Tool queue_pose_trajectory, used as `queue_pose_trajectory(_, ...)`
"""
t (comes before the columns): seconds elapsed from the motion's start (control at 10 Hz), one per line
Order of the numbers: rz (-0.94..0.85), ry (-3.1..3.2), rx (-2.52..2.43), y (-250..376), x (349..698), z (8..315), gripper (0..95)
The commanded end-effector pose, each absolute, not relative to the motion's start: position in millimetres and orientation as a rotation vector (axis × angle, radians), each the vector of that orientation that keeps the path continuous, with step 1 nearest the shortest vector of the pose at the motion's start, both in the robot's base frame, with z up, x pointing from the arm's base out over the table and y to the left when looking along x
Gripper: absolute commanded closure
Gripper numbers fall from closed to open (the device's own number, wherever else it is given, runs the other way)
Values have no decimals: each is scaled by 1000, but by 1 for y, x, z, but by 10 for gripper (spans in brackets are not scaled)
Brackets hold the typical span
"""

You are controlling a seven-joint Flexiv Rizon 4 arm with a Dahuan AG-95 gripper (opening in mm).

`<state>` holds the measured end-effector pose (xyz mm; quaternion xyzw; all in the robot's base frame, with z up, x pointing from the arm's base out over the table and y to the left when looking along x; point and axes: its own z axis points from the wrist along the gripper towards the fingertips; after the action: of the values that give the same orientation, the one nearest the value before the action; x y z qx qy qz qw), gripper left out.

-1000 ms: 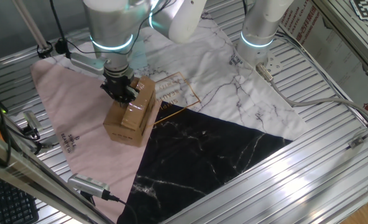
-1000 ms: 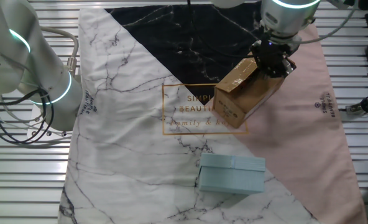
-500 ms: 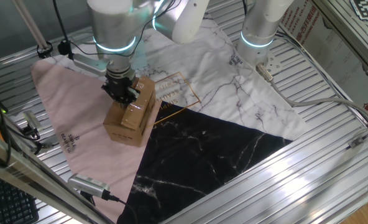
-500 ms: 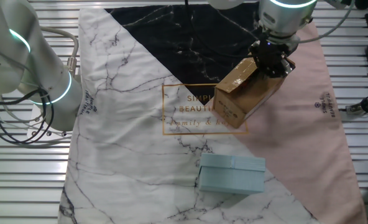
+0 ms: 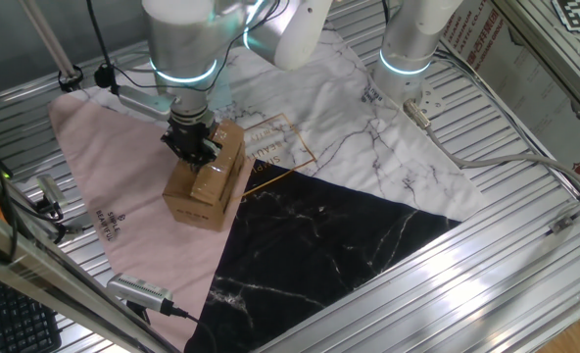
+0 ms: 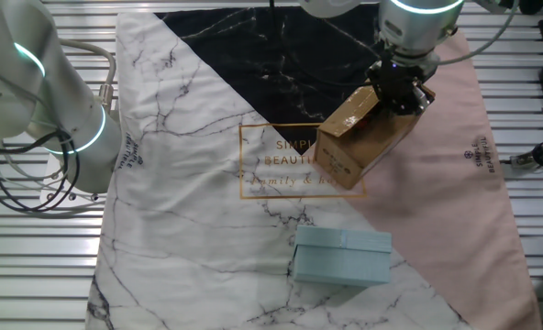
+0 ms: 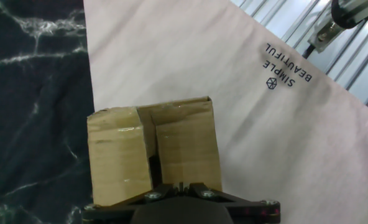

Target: Cover the box

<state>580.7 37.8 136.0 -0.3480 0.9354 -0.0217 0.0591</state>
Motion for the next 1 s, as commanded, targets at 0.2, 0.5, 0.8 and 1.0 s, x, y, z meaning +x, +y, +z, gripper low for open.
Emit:
queue_pose_trajectory(0.2, -43, 2874, -1065, 39, 581, 160, 950)
queue_pose_trajectory(0.5, -30, 2880, -1069, 40, 580, 178, 950)
queue_pose_trajectory(0.8, -31, 2905, -1070, 46, 577, 208, 950)
queue_pose_trajectory(1.0, -33, 2911, -1051, 49, 575, 218, 950)
